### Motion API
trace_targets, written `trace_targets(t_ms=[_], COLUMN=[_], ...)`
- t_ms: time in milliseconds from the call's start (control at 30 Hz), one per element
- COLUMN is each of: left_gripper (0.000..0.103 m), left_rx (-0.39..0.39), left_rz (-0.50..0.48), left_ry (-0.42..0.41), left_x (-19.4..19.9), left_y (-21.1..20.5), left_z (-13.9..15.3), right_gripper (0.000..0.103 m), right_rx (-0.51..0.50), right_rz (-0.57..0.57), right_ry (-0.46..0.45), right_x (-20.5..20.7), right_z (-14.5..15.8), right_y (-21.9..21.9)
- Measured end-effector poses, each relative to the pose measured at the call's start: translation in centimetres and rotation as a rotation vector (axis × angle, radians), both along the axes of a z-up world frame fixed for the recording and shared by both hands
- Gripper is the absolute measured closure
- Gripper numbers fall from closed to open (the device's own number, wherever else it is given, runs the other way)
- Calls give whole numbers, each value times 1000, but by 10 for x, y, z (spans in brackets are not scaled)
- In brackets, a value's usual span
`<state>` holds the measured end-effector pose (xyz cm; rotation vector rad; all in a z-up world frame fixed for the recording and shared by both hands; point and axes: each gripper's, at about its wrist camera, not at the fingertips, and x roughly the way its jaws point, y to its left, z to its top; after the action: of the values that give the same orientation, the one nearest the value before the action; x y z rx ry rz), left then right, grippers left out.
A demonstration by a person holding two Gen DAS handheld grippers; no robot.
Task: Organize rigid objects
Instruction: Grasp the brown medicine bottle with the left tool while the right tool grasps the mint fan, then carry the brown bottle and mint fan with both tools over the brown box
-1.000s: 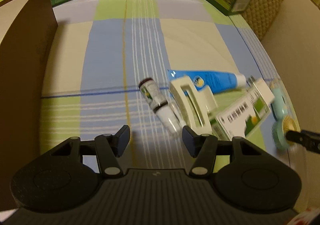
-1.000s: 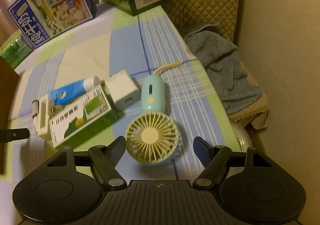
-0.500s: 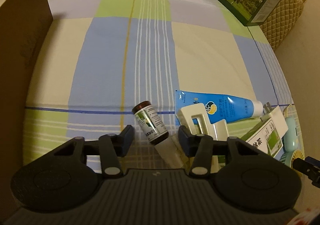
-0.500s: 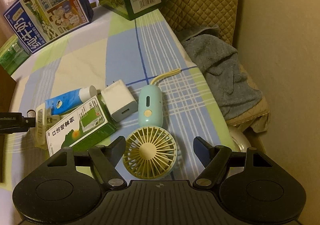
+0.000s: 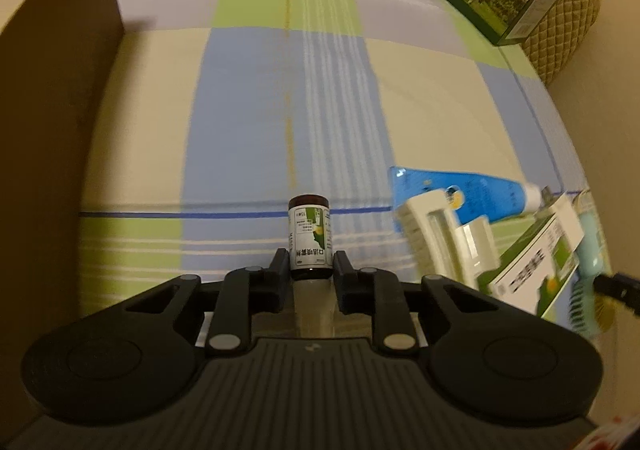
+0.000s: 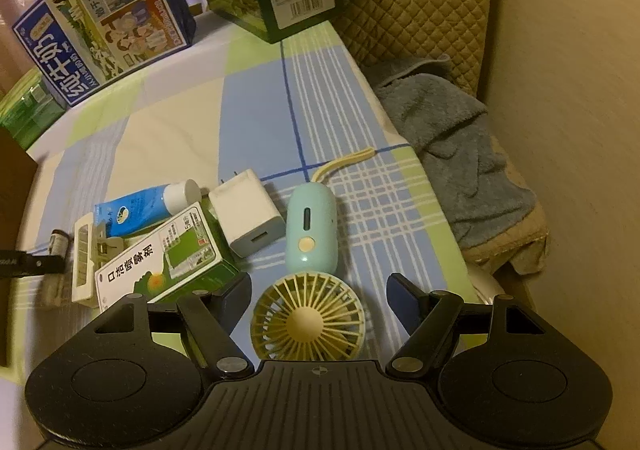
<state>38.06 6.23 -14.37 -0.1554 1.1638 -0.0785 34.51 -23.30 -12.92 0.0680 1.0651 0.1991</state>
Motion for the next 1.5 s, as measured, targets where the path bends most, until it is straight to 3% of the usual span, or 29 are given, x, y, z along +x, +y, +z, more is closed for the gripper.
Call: trace_targets(t_ms=[300, 500, 700, 800, 1133, 1500], left_gripper=[84, 83, 84, 84, 84, 84], left_rx=[38, 56, 86, 86, 71, 52], left_rz=[-28, -44, -59, -53, -34, -16], left_ry=[-1, -6, -10, -11, -46, -96], left_x=[-3, 5, 2, -2, -19, -50], left_y=[5, -2, -7, -7, -2, 4], left_z=[0, -1, -1, -1, 11, 39], right_gripper=[33, 51, 57, 73, 73, 74], right_rx=[-8, -35, -50, -68, -30, 31], right_rz=[30, 42, 59, 75, 77, 92], right_ry=[-4, 20, 7, -4, -43, -127], right_x=[17, 26, 26, 26, 9, -20], right_z=[-8, -19, -22, -22, -12, 28], right_y=[7, 12, 15, 16, 12, 14])
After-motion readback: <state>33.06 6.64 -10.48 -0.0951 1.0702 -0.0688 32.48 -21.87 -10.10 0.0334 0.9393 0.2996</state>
